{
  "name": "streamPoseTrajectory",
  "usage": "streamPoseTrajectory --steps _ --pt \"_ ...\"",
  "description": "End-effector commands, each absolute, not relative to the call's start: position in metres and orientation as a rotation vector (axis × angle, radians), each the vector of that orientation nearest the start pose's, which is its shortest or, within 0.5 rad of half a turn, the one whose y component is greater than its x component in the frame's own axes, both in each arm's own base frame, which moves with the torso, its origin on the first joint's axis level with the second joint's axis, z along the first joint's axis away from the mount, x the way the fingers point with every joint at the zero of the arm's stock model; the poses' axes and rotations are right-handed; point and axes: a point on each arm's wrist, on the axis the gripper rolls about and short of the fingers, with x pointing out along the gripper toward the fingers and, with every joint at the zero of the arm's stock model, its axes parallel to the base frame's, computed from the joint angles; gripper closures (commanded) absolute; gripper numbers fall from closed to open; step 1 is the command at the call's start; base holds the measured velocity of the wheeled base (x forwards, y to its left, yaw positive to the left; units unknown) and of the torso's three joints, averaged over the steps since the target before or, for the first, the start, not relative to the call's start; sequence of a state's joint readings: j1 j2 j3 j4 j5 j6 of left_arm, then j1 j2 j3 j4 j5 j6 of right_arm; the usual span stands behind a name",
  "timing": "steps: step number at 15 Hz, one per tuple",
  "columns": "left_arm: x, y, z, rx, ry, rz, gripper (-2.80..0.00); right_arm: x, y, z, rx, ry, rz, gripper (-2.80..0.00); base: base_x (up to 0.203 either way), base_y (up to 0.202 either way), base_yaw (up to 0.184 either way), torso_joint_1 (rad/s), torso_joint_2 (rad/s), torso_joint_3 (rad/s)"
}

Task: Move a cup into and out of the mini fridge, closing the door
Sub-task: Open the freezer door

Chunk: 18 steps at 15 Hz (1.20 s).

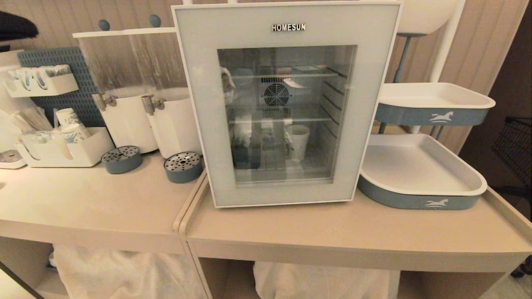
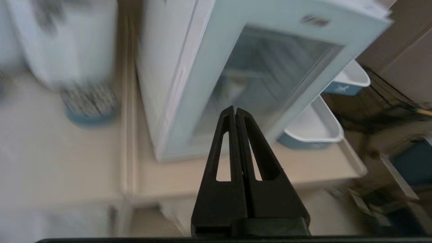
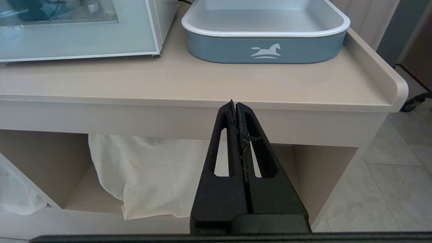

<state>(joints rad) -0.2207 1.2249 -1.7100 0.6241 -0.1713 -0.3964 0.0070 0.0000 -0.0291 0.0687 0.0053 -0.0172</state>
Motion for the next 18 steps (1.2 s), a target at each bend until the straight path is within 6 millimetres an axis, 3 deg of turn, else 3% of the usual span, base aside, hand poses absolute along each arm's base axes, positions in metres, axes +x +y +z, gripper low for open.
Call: streamPoseTrajectory --steps 1,3,6,7,10,12,14,18 --pt "0.159 -0.017 0.404 -0.442 0.377 -0.477 0.00 -0.025 0.000 0.076 -0.018 0.041 0.013 0.00 0.000 0.000 0.000 0.000 0.00 0.000" --pt "0.170 0.008 0.385 -0.411 0.426 -0.703 0.00 -0.025 0.000 0.076 -0.017 0.041 0.014 0.00 0.000 0.000 0.000 0.000 0.00 0.000" --pt "0.200 0.036 0.322 -0.080 0.353 -0.912 0.00 -0.025 0.000 0.076 -0.018 0.041 0.014 0.00 0.000 0.000 0.000 0.000 0.00 0.000" --pt "0.217 0.043 0.297 -0.049 0.361 -0.949 -2.80 -0.025 0.000 0.076 -0.017 0.041 0.014 0.00 0.000 0.000 0.000 0.000 0.00 0.000" --pt "0.271 0.056 0.243 -0.065 0.321 -1.046 -2.80 -0.025 0.000 0.076 -0.017 0.041 0.014 0.00 0.000 0.000 0.000 0.000 0.00 0.000" --pt "0.294 0.041 0.227 -0.042 0.271 -1.132 -2.80 -0.025 0.000 0.076 -0.018 0.041 0.014 0.00 0.000 0.000 0.000 0.000 0.00 0.000" --pt "0.315 0.029 0.215 -0.036 0.250 -1.192 -2.80 -0.025 0.000 0.076 -0.017 0.041 0.013 0.00 0.000 0.000 0.000 0.000 0.00 0.000" --pt "0.352 0.009 0.215 0.014 0.190 -1.260 -2.80 -0.025 0.000 0.076 -0.014 0.041 0.013 0.00 0.000 0.000 0.000 0.000 0.00 0.000"
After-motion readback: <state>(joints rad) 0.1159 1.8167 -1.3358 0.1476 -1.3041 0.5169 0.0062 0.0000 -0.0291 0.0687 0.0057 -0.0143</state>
